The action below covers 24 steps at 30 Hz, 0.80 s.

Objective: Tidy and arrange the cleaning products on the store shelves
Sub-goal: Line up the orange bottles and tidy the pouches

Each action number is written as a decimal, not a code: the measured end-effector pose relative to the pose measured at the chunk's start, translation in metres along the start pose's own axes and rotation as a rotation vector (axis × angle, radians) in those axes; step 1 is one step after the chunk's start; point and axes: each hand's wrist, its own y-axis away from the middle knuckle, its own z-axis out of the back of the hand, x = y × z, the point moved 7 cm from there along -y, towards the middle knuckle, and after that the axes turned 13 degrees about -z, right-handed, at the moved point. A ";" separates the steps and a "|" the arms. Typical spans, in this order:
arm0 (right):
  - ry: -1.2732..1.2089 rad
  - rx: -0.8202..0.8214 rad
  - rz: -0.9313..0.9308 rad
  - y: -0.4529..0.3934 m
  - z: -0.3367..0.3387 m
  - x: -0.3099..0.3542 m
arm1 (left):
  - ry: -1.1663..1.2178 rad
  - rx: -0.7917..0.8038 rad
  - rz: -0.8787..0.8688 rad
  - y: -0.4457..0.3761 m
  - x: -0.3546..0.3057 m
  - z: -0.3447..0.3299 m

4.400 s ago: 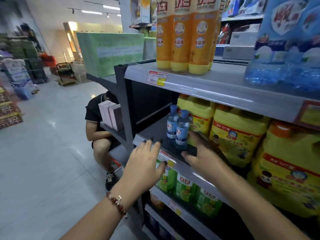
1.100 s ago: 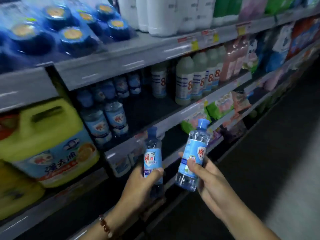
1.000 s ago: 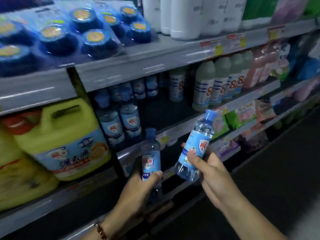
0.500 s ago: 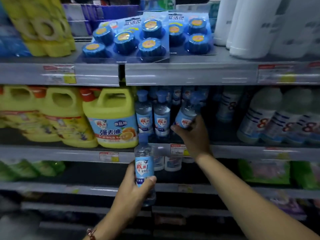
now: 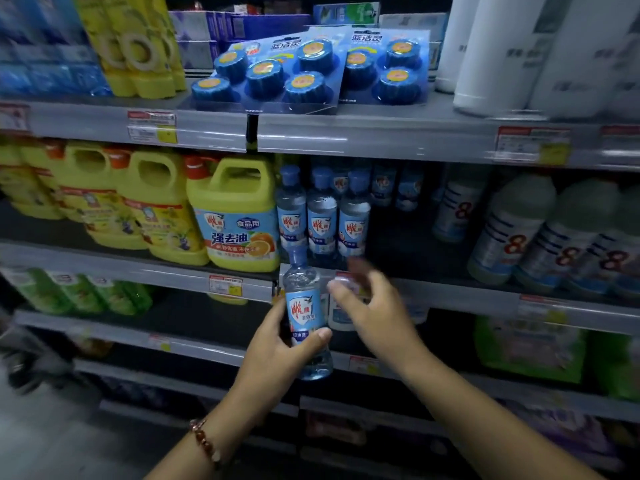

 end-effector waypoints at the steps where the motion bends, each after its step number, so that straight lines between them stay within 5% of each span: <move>1: -0.003 0.118 -0.079 0.012 -0.009 -0.012 | -0.001 0.005 -0.012 -0.002 -0.001 -0.004; 5: -0.108 0.357 -0.279 0.037 -0.021 -0.048 | -0.050 0.070 -0.043 -0.004 -0.004 -0.029; 13: -0.253 0.114 -0.208 0.030 0.036 -0.047 | -0.376 0.284 -0.262 -0.012 -0.029 -0.072; 19: -0.256 -0.104 0.035 -0.010 0.074 -0.001 | -0.694 0.317 -0.297 -0.012 -0.031 -0.060; 24: -0.138 -0.166 0.021 -0.050 0.072 0.015 | -0.817 0.271 -0.310 -0.010 -0.029 -0.038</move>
